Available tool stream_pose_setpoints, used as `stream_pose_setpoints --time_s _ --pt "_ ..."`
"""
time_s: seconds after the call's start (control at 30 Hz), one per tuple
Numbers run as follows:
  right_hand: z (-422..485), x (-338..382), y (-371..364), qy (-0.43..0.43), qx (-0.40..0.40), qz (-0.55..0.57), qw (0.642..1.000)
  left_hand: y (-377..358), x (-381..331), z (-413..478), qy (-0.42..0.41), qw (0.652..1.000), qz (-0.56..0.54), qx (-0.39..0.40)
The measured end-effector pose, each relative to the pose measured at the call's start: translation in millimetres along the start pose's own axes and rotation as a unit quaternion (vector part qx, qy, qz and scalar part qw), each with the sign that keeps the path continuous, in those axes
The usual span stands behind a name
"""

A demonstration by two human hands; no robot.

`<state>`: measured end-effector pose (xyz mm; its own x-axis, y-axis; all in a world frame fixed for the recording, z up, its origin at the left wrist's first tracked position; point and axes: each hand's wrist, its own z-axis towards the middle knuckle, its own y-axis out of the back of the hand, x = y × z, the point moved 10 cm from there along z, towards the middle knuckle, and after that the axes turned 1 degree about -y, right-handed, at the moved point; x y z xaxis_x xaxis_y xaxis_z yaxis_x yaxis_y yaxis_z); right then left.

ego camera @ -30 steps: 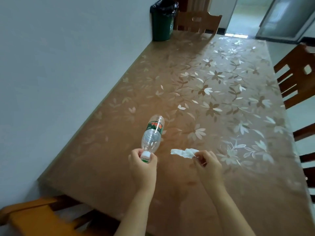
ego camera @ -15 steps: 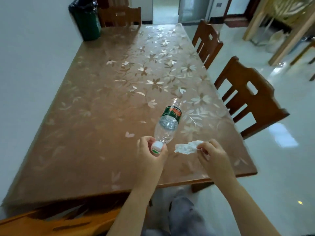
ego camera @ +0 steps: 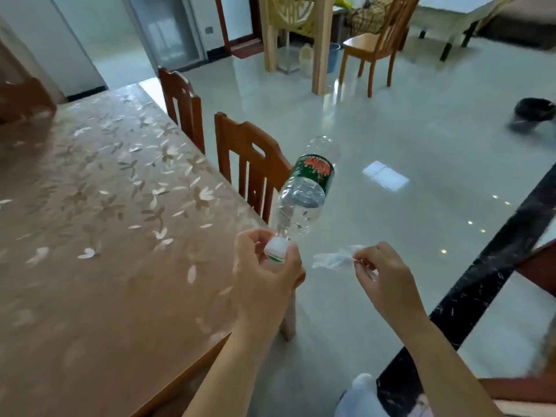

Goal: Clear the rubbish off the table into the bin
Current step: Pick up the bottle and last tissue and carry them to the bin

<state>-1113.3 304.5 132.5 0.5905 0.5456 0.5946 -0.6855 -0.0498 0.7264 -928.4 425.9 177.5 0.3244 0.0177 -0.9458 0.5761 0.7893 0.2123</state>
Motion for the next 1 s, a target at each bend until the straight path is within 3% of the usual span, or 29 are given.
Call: stream_pose_setpoints --time_s 0.23,0.43,0.67,1.0 --pt "38 -129 103 -0.062 -0.054 -0.023 0.996 -202 -28 -2 0.038 0.99 -0.058 0.124" --pt "65 -204 151 -0.104 -0.095 -0.022 0.99 -304 -37 10 0.035 0.982 -0.037 0.184" --pt "152 -262 135 -0.124 -0.073 -0.031 0.989 -370 -6 86 0.042 0.983 -0.016 0.177" --pt "395 -288 85 -0.074 -0.045 -0.028 0.996 -436 29 290 0.024 0.994 0.001 0.111"
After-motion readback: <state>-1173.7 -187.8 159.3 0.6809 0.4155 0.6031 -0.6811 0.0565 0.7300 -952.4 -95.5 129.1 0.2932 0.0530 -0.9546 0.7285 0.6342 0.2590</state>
